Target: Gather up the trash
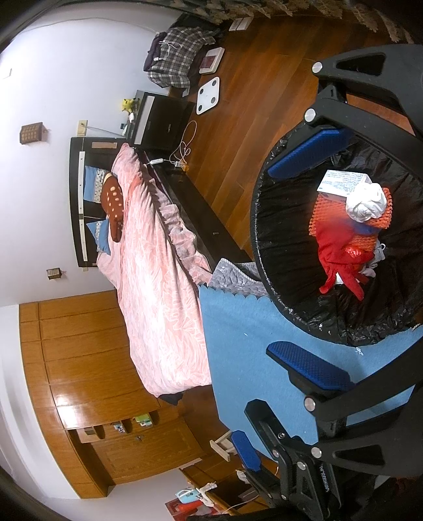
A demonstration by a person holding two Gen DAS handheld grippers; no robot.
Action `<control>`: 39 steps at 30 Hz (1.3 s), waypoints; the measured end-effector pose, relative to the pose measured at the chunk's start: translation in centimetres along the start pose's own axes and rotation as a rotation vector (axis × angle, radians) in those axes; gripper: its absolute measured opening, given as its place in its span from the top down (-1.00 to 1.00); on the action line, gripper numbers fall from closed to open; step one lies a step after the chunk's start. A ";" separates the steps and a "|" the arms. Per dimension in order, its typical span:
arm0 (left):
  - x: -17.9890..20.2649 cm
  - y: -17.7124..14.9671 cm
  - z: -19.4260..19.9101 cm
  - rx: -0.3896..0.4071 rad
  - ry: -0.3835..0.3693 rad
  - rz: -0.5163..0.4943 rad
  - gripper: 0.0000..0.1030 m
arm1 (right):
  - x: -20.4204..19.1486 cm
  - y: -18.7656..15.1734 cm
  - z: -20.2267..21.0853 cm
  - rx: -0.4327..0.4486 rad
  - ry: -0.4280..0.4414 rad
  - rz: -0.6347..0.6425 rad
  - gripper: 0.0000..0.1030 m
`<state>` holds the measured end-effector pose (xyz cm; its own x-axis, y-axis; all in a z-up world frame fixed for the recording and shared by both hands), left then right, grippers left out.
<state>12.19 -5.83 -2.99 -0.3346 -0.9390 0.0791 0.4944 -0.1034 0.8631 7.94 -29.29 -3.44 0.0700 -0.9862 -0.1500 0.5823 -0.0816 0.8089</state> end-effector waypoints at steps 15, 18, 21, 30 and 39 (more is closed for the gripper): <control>-0.1 0.1 0.0 0.000 0.000 0.000 -0.88 | -0.1 0.0 0.0 -0.003 0.001 0.000 -0.90; -0.1 0.2 0.0 0.000 0.001 -0.002 -0.88 | -0.2 0.1 0.0 -0.002 0.001 0.000 -0.90; -0.1 0.1 0.0 0.001 0.001 -0.001 -0.88 | -0.2 0.0 0.0 -0.003 0.001 0.000 -0.90; -0.4 0.4 0.0 0.001 0.001 -0.002 -0.88 | -0.5 -0.1 -0.2 -0.007 0.001 -0.003 -0.90; -1.0 0.5 -0.1 -0.003 -0.001 0.001 -0.88 | -0.5 -0.2 -0.4 -0.008 0.001 -0.003 -0.90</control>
<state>12.89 -4.98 -2.66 -0.3350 -0.9387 0.0811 0.4972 -0.1030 0.8615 8.10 -28.69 -3.80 0.0692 -0.9858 -0.1529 0.5893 -0.0832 0.8036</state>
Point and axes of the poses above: each gripper's, at about its wrist camera, not at the fingertips, and z roughly against the way its jaws point, x to its right, y to its top, the point moved 3 cm from there along -z, roughly the way its jaws point, and after that the axes turned 3 degrees about y, right-handed, at the moved point
